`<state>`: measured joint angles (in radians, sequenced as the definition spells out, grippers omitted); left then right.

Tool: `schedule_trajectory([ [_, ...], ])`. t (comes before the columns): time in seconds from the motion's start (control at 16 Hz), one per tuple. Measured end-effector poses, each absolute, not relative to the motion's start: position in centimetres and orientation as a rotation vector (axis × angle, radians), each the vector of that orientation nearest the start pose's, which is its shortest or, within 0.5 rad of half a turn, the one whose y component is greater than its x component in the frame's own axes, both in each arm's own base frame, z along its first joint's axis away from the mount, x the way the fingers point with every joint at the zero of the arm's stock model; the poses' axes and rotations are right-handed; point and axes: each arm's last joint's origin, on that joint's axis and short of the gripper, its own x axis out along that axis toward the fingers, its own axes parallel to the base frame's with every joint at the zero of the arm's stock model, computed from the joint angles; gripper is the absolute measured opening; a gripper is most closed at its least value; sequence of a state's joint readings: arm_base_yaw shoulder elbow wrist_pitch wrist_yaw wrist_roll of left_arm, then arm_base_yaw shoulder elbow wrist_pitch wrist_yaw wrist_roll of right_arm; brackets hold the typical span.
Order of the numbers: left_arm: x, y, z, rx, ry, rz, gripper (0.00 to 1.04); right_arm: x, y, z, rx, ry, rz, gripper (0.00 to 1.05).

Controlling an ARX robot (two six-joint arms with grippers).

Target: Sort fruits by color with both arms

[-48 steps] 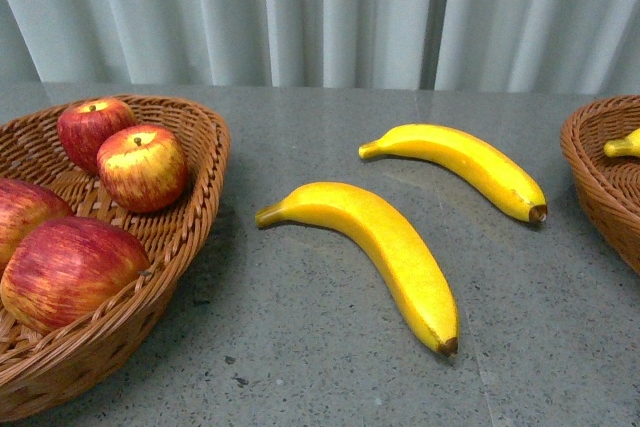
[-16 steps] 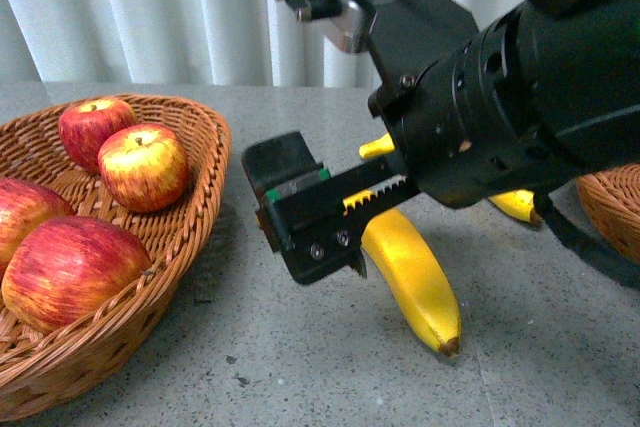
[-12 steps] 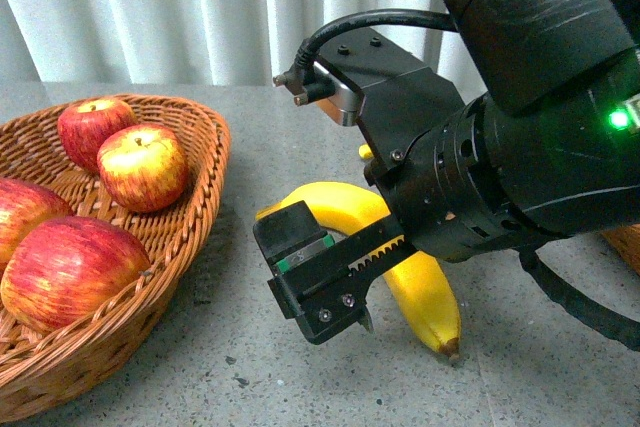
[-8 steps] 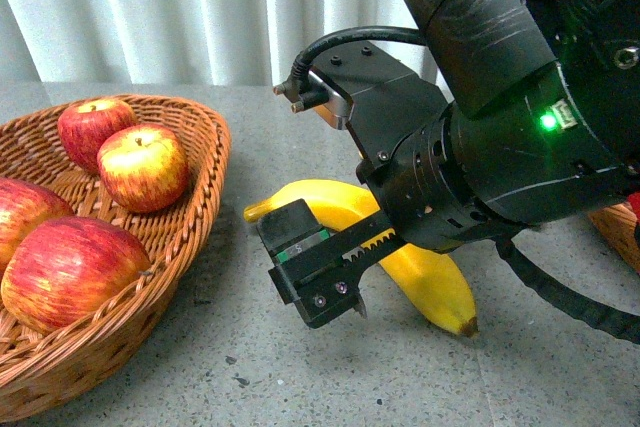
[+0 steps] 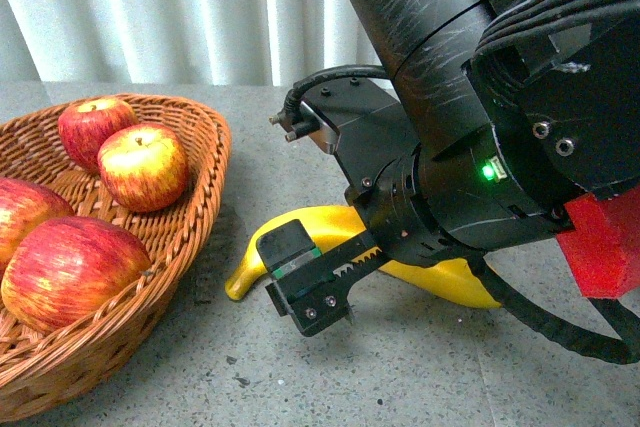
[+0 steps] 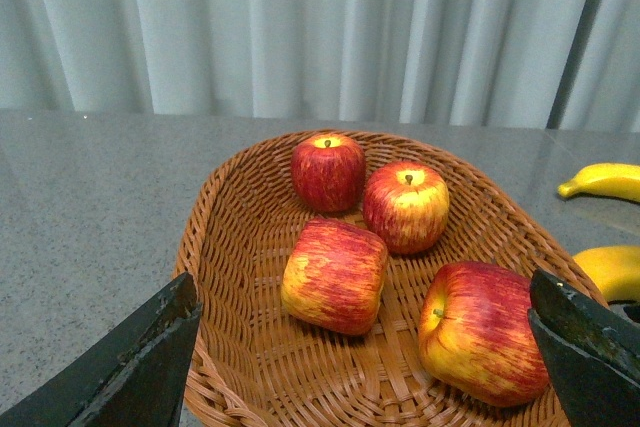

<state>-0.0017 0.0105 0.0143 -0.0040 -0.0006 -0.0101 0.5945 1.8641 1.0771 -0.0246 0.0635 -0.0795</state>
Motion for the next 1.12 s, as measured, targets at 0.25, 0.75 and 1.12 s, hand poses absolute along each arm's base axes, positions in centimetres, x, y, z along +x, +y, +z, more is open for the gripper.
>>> schedule_trajectory([
  [0.25,9.7,0.0,16.7,-0.01,0.0,-0.002,0.98,31.1,20.8,14.8,-0.354,0.764,0.536,0.94],
  [0.75,9.7,0.0,16.7,-0.01,0.0,-0.002,0.98,32.5,18.7,15.9,-0.295,0.736,0.487,0.33],
  [1.12,9.7,0.0,16.7,-0.01,0.0,-0.002,0.98,34.0,10.7,24.8,-0.068,0.522,0.393,0.32],
])
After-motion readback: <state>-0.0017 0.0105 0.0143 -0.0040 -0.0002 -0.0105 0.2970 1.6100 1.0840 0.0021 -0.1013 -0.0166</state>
